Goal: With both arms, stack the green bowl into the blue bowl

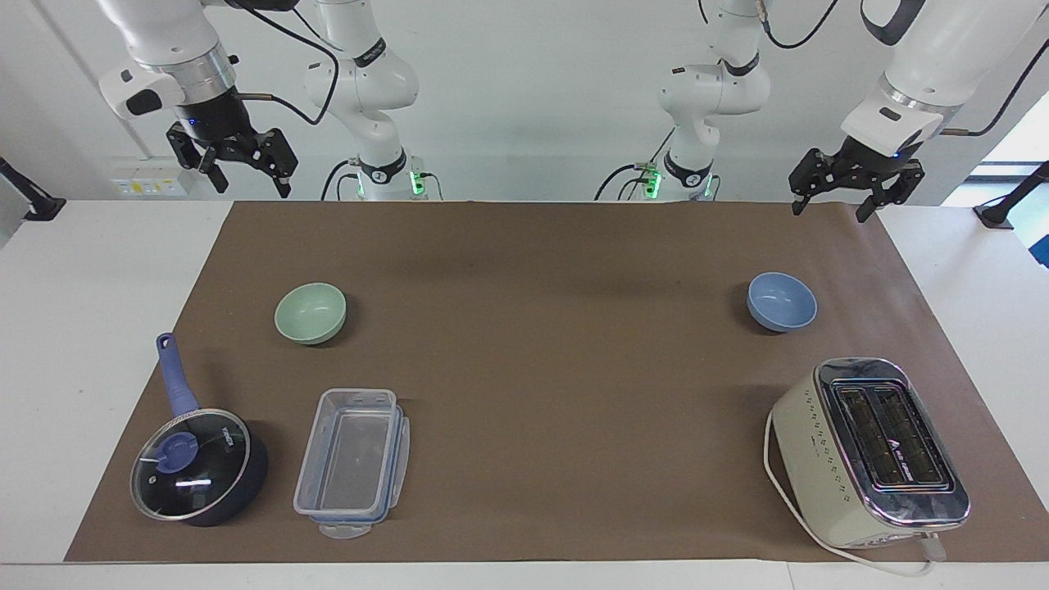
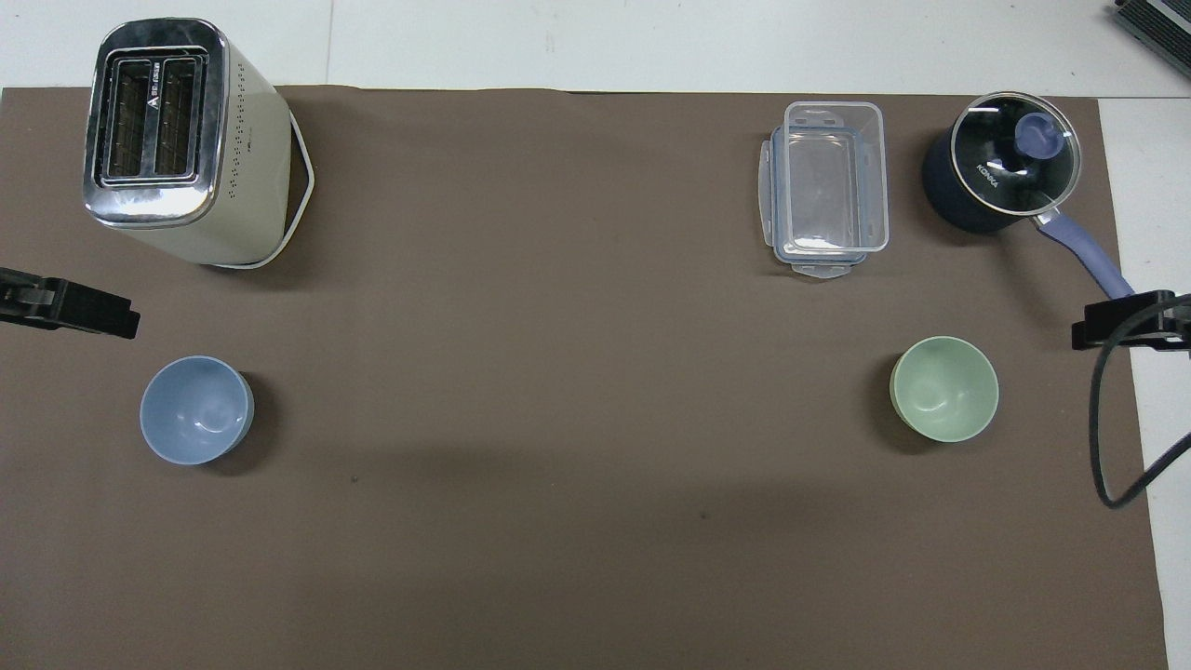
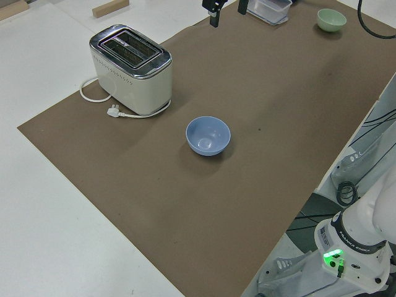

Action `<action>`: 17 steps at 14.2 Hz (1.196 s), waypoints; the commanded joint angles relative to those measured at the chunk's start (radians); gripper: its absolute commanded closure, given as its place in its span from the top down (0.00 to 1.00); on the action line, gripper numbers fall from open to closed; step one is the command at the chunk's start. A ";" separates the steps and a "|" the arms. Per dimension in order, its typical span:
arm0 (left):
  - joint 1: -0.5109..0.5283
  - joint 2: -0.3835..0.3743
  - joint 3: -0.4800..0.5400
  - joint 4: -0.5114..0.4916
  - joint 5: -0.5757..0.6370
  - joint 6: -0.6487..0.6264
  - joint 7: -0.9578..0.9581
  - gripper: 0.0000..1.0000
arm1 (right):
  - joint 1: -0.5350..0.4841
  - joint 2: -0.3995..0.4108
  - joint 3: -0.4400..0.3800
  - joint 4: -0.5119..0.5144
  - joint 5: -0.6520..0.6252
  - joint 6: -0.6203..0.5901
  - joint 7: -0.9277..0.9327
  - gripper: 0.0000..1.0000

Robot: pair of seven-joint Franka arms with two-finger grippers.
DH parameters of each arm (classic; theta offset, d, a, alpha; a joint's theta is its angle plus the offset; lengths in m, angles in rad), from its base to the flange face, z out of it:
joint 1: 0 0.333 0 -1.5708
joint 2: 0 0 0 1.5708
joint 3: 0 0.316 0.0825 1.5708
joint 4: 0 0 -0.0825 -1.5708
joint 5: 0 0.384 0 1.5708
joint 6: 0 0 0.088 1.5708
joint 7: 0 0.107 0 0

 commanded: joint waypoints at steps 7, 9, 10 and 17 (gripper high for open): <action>0.007 -0.030 -0.001 -0.035 -0.010 0.012 0.014 1.00 | 0.002 -0.013 -0.006 -0.010 0.002 -0.001 -0.016 1.00; 0.015 -0.028 0.001 -0.035 -0.012 0.015 0.012 1.00 | 0.002 -0.013 -0.006 -0.010 0.002 -0.001 -0.016 1.00; 0.027 -0.028 0.001 -0.035 -0.016 0.015 0.012 1.00 | 0.002 -0.013 -0.006 -0.010 0.002 -0.001 -0.016 1.00; 0.105 -0.051 0.002 -0.138 -0.079 0.107 0.101 1.00 | 0.002 -0.013 -0.006 -0.010 0.002 -0.001 -0.016 1.00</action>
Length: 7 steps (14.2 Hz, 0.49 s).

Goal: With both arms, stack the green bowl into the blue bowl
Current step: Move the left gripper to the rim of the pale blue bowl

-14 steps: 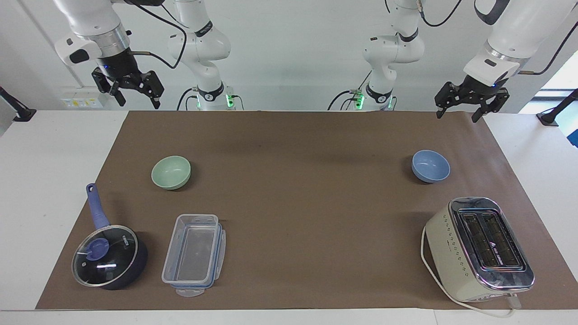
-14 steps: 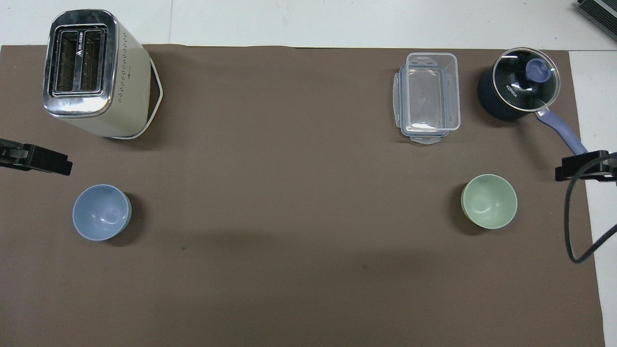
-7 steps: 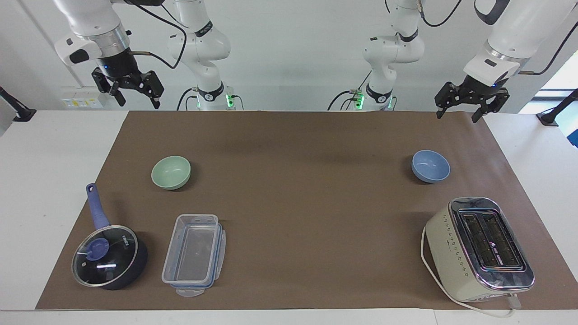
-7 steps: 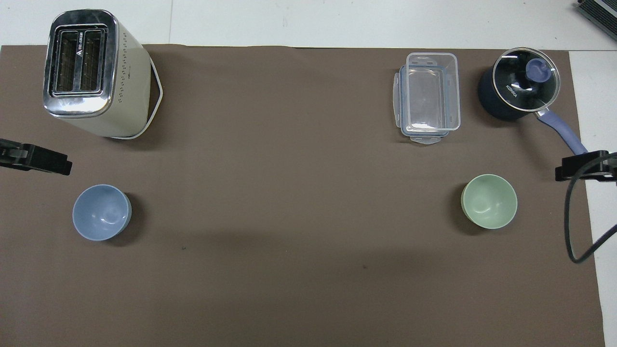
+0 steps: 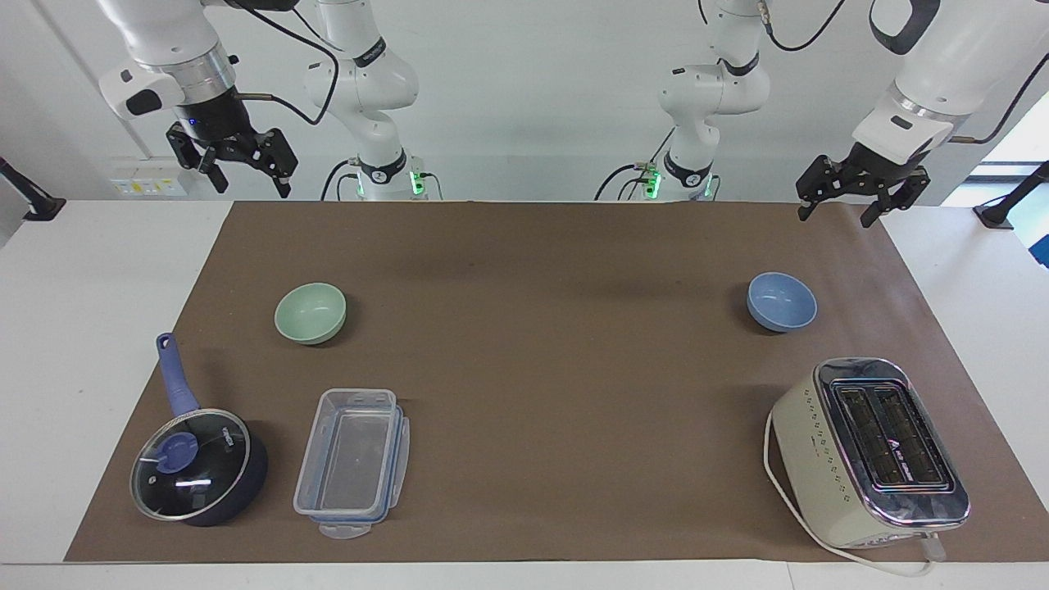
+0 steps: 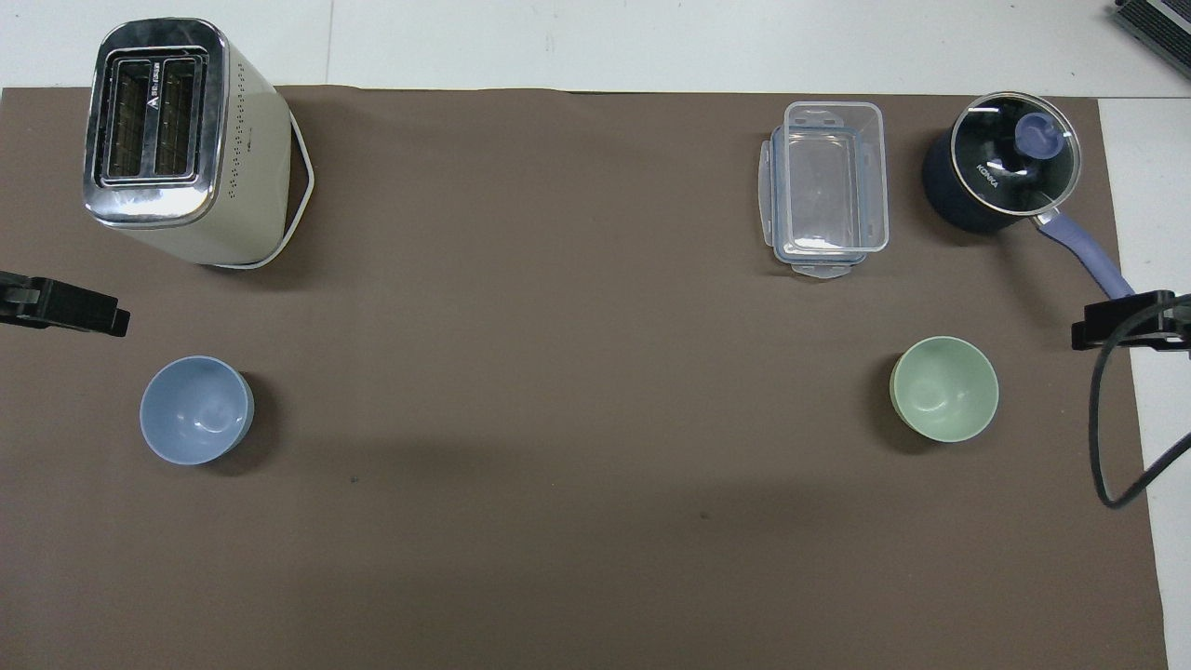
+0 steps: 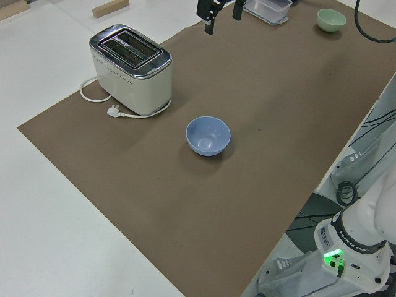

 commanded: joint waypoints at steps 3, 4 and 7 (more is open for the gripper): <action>0.079 -0.052 -0.003 -0.137 -0.053 0.084 0.123 1.00 | 0.002 -0.013 -0.006 -0.010 0.002 -0.001 -0.016 1.00; 0.091 -0.058 -0.003 -0.166 -0.060 0.110 0.136 1.00 | 0.002 -0.013 -0.006 -0.008 0.002 -0.001 -0.016 1.00; 0.154 -0.074 -0.003 -0.263 -0.091 0.198 0.236 1.00 | 0.002 -0.013 -0.006 -0.008 0.002 -0.001 -0.016 1.00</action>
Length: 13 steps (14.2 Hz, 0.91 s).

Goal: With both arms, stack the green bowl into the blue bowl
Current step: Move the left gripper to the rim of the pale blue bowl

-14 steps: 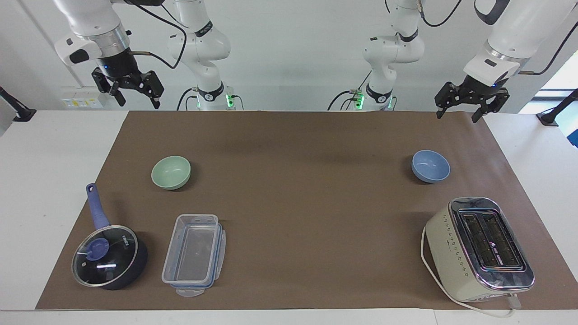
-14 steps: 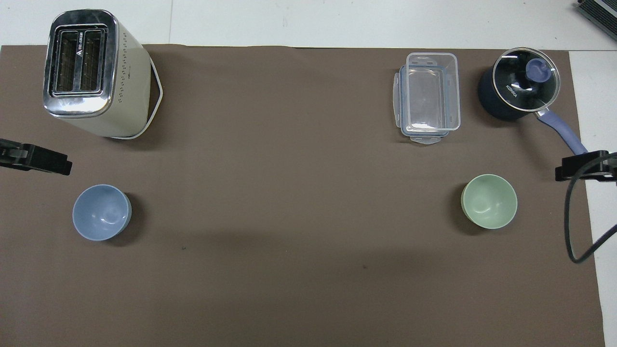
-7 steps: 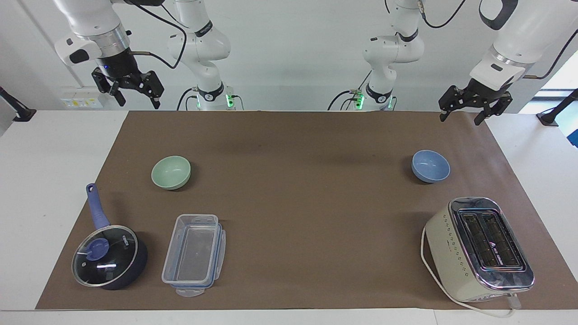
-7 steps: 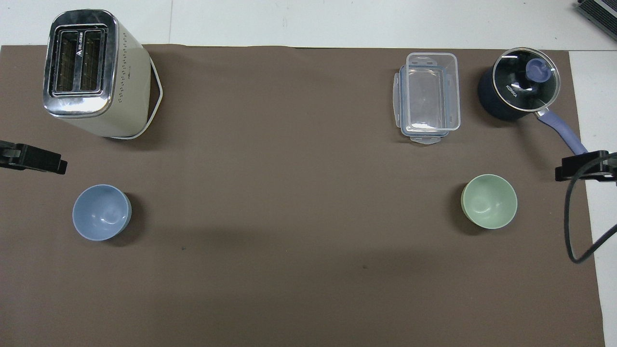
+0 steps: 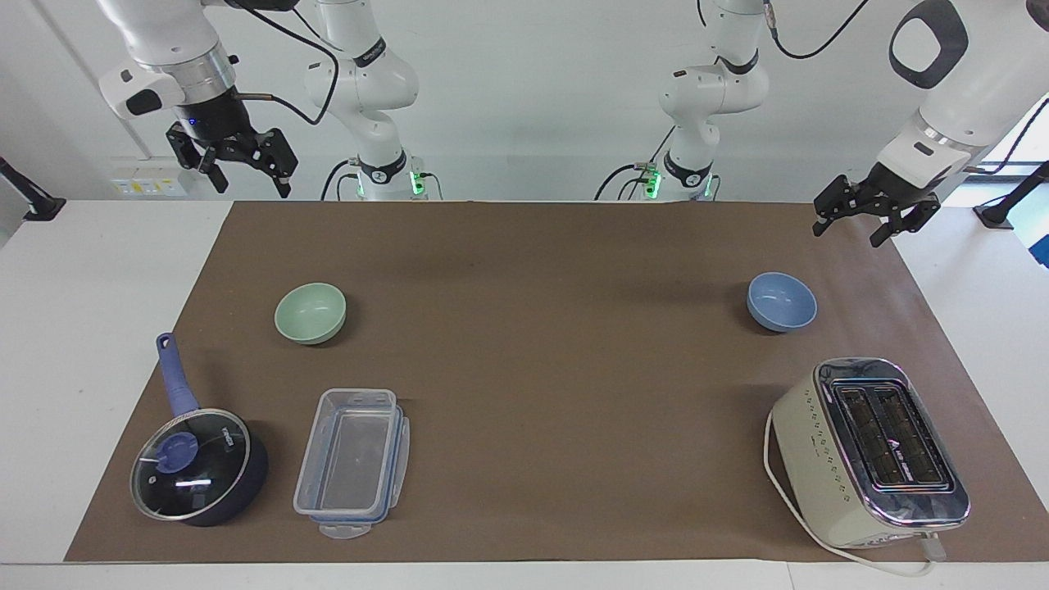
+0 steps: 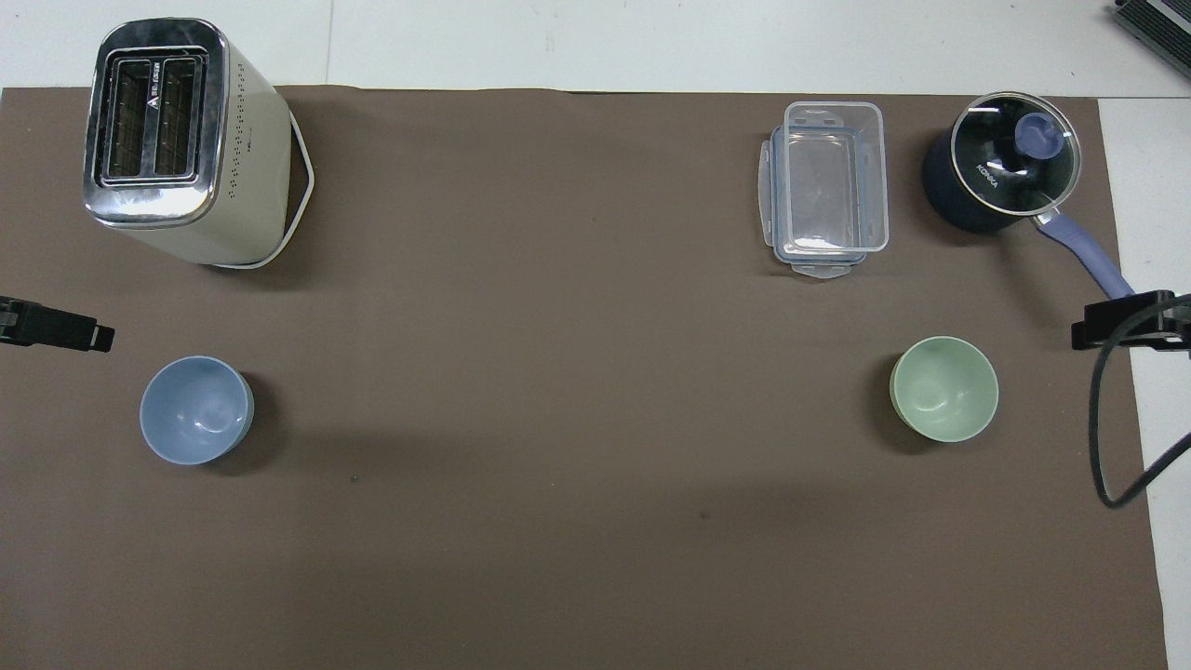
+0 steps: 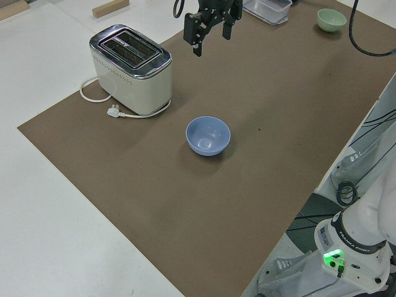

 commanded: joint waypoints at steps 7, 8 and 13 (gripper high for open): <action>0.152 -0.040 -0.006 -0.251 -0.128 0.226 0.240 1.00 | 0.002 -0.013 -0.006 -0.010 0.002 -0.001 -0.016 1.00; 0.165 -0.038 -0.006 -0.280 -0.130 0.253 0.272 1.00 | 0.002 -0.013 -0.006 -0.008 0.002 -0.001 -0.016 1.00; 0.234 -0.006 -0.006 -0.401 -0.220 0.376 0.421 1.00 | 0.002 -0.013 -0.006 -0.008 0.002 -0.001 -0.016 1.00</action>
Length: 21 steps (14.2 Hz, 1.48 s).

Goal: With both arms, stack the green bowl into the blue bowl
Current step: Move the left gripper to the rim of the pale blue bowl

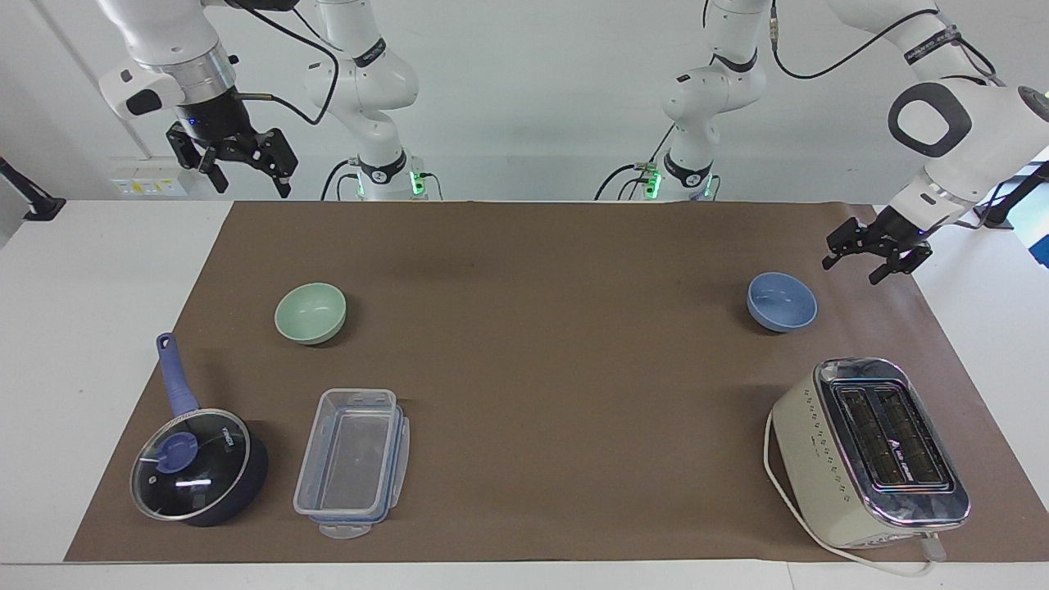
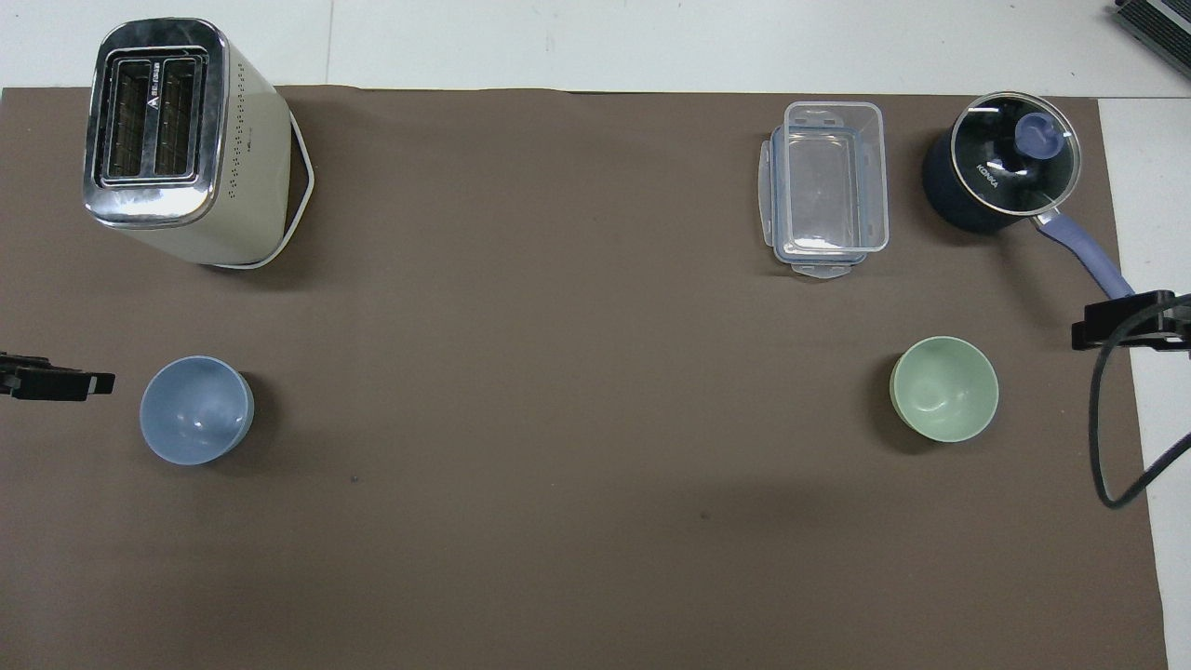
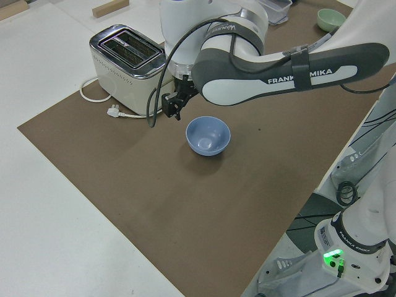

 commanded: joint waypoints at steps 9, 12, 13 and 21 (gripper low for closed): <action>0.062 0.093 -0.009 -0.161 -0.117 0.223 0.172 0.90 | 0.002 -0.013 -0.006 -0.008 0.002 -0.001 -0.016 1.00; 0.047 0.099 -0.011 -0.206 -0.144 0.269 0.172 0.88 | 0.002 -0.013 -0.006 -0.008 0.002 -0.001 -0.016 1.00; 0.045 0.099 -0.009 -0.215 -0.152 0.275 0.170 0.86 | 0.002 -0.013 -0.006 -0.010 0.002 -0.001 -0.016 1.00; 0.039 0.089 -0.009 -0.243 -0.152 0.285 0.163 0.61 | 0.002 -0.013 -0.006 -0.010 0.002 -0.001 -0.016 1.00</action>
